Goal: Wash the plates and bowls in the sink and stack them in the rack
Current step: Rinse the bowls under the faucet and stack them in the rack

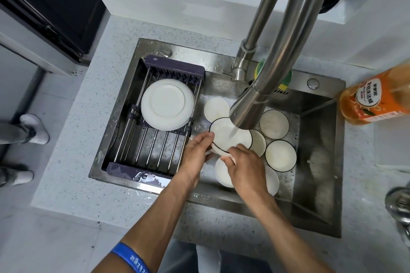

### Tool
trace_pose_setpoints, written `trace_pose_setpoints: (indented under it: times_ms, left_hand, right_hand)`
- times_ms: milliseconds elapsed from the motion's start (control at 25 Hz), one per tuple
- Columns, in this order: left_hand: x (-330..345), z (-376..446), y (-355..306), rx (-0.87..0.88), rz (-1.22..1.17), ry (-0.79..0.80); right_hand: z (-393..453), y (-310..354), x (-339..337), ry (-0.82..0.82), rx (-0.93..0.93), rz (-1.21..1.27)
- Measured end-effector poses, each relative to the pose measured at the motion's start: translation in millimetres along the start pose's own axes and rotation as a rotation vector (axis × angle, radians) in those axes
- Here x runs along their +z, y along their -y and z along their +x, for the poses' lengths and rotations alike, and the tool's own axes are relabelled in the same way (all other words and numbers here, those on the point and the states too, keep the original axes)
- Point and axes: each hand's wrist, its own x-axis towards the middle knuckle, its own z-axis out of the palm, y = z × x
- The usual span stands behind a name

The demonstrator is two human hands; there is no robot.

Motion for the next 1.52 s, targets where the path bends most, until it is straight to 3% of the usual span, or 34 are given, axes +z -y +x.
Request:
trace_pose_setpoints:
  times_ms: [160,240,320,480,640,760,880,1040,1200,1360,1520]
  left_hand:
    - [18,2,4,0.079,0.042,0.093]
    - [33,7,4,0.118,0.166,0.098]
    - [48,10,-1,0.13,0.288,0.124]
    - [59,11,-10,0.105,0.353,0.024]
    - [22,9,-11,0.199,0.539,-0.078]
    - [-1,7,-9,-0.053,0.178,0.075]
    - [-8,10,-4,-0.159,-0.072,0.2]
    - [24,3,-7,-0.22,-0.22,0.301]
    - [55,8,-8,-0.268,-0.243,0.26]
    - [51,8,-6,-0.25,-0.023,0.163]
    - [19,10,-1,-0.068,-0.026,0.109]
  right_hand:
    - [1,2,-20,0.125,0.784,1.182]
    - [1,3,-26,0.117,1.02,1.492]
    - [2,-4,-33,0.1,1.119,1.628]
    - [10,-12,-37,0.164,1.148,1.64]
    - [18,19,-28,0.265,1.135,1.493]
    - [17,37,-19,0.275,0.932,1.268]
    - [21,37,-28,0.33,0.658,1.021]
    - [19,15,-53,0.217,0.618,1.087]
    - [11,-9,-45,0.135,0.416,0.729]
    - [27,-13,-38,0.112,0.576,0.876]
    - [41,-7,-37,0.284,0.872,1.138]
